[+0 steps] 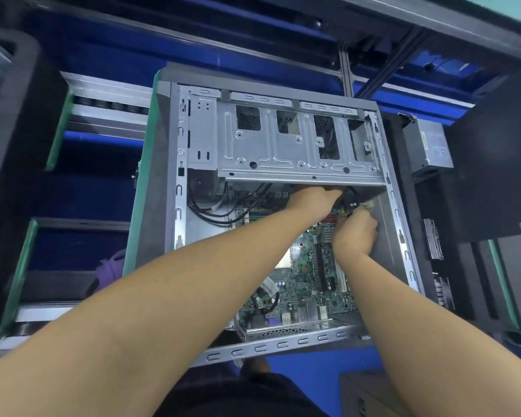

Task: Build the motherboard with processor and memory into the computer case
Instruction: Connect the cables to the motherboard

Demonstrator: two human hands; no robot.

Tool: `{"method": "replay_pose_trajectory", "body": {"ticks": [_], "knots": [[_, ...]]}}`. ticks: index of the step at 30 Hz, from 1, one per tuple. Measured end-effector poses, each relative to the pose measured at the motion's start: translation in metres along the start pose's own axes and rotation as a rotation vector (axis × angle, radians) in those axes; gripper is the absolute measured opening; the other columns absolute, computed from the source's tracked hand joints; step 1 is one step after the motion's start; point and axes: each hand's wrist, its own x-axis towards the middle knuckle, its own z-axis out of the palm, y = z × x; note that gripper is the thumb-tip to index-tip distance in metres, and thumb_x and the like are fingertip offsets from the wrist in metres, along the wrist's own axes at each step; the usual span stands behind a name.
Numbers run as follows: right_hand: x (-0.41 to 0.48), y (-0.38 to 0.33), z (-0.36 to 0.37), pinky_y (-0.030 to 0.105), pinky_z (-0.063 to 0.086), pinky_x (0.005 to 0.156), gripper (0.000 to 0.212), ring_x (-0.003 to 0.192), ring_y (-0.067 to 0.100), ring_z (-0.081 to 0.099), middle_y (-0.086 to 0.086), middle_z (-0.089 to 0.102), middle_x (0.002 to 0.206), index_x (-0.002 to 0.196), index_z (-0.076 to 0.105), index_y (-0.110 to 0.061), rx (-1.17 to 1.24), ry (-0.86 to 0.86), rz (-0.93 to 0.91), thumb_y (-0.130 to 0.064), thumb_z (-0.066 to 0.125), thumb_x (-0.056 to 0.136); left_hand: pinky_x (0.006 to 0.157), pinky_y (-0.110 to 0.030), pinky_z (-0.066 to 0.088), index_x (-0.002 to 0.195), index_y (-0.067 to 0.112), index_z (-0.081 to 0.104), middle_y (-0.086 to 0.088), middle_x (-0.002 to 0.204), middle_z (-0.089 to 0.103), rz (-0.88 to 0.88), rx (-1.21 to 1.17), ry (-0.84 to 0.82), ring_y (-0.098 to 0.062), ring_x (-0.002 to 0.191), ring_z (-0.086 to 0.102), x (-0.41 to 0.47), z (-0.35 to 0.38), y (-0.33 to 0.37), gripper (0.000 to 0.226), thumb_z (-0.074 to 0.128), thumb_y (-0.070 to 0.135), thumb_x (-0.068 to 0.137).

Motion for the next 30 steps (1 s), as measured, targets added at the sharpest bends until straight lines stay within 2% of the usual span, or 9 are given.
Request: {"method": "replay_pose_trajectory", "body": {"ticks": [5,10,13,17,21,23,26,28,30], "knots": [[-0.008,0.0,-0.009,0.041,0.054,0.078,0.016,0.099,0.043,0.068,0.031,0.068,0.108,0.107,0.06,0.008,-0.007,-0.05,0.0,-0.004,0.052,0.101,0.052,-0.027,0.032,0.068,0.02,0.053,0.001,0.059,0.048,0.154,0.143,0.114,-0.025,0.064,0.051,-0.021,-0.012,-0.017,0.038,0.043,0.04,0.098],[-0.025,-0.014,-0.019,0.043,0.058,0.08,0.034,0.1,0.041,0.069,0.028,0.067,0.112,0.119,0.053,0.011,0.131,-0.176,0.119,-0.013,0.061,0.096,0.052,-0.027,0.035,0.06,0.018,0.041,0.0,0.059,0.045,0.122,0.465,0.136,-0.018,0.054,0.046,-0.04,-0.042,-0.038,0.041,0.044,0.037,0.097],[-0.029,-0.02,-0.024,0.046,0.062,0.071,0.025,0.081,0.038,0.073,0.025,0.071,0.094,0.105,0.063,0.01,0.228,-0.349,0.183,-0.012,0.056,0.095,0.052,-0.027,0.036,0.059,0.017,0.041,0.0,0.06,0.044,0.092,0.524,0.128,-0.017,0.054,0.043,-0.052,-0.061,-0.043,0.041,0.046,0.039,0.094],[-0.035,-0.025,-0.025,0.028,0.046,0.048,0.026,0.046,0.023,0.055,0.017,0.067,0.063,0.086,0.07,0.007,0.228,-0.609,-0.025,-0.012,0.054,0.093,0.064,-0.032,0.048,0.087,0.006,0.058,-0.005,0.079,0.057,-0.101,0.596,0.139,-0.024,0.073,0.058,-0.064,-0.071,-0.057,0.025,0.046,0.027,0.095],[-0.032,-0.026,-0.02,0.03,0.047,0.052,0.031,0.051,0.024,0.056,0.023,0.074,0.078,0.088,0.072,0.008,0.147,-0.771,-0.23,-0.016,0.054,0.098,0.091,-0.043,0.049,0.11,0.001,0.06,-0.02,0.119,0.057,-0.205,0.54,0.276,-0.036,0.107,0.056,-0.069,-0.064,-0.059,0.027,0.044,0.017,0.095],[-0.029,-0.022,-0.018,0.025,0.045,0.047,0.03,0.046,0.018,0.057,0.019,0.073,0.077,0.095,0.071,0.007,0.126,-0.822,-0.255,-0.017,0.054,0.101,0.104,-0.049,0.038,0.128,-0.002,0.051,-0.023,0.137,0.043,-0.273,0.491,0.252,-0.04,0.124,0.043,-0.067,-0.06,-0.056,0.039,0.038,0.019,0.097],[-0.023,-0.017,-0.019,0.023,0.041,0.039,0.023,0.043,0.01,0.054,0.005,0.067,0.071,0.108,0.068,0.0,0.154,-0.88,-0.273,-0.015,0.052,0.104,0.108,-0.05,0.033,0.142,-0.006,0.029,-0.027,0.144,0.029,-0.414,0.454,0.153,-0.043,0.13,0.034,-0.062,-0.055,-0.057,0.053,0.039,0.012,0.093],[-0.017,-0.015,-0.021,0.021,0.041,0.042,0.02,0.049,0.009,0.054,0.002,0.067,0.071,0.111,0.069,-0.005,0.182,-0.889,-0.297,-0.012,0.052,0.103,0.098,-0.043,0.04,0.128,-0.006,0.046,-0.026,0.132,0.044,-0.386,0.401,0.221,-0.04,0.119,0.046,-0.061,-0.055,-0.058,0.04,0.041,0.01,0.091],[-0.013,-0.014,-0.024,0.02,0.04,0.045,0.021,0.052,0.009,0.054,0.001,0.068,0.073,0.111,0.07,-0.008,0.203,-0.897,-0.317,-0.01,0.051,0.102,0.08,-0.035,0.044,0.086,0.001,0.057,-0.019,0.101,0.058,-0.34,0.289,0.344,-0.03,0.086,0.056,-0.061,-0.056,-0.06,0.016,0.045,0.012,0.089]]}}
